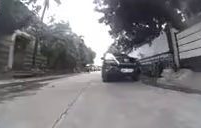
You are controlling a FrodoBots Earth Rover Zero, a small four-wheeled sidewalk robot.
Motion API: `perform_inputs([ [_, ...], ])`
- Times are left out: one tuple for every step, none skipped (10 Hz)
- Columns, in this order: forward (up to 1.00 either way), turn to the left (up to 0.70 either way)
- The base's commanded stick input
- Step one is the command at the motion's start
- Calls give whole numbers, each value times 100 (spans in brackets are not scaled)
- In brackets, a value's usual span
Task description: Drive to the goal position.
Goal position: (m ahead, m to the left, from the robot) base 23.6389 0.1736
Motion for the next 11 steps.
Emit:
perform_inputs([
  [50,0],
  [50,0],
  [50,0],
  [50,0],
  [50,0],
  [50,0],
  [50,0],
  [50,0],
  [50,0],
  [50,0],
  [50,0],
])
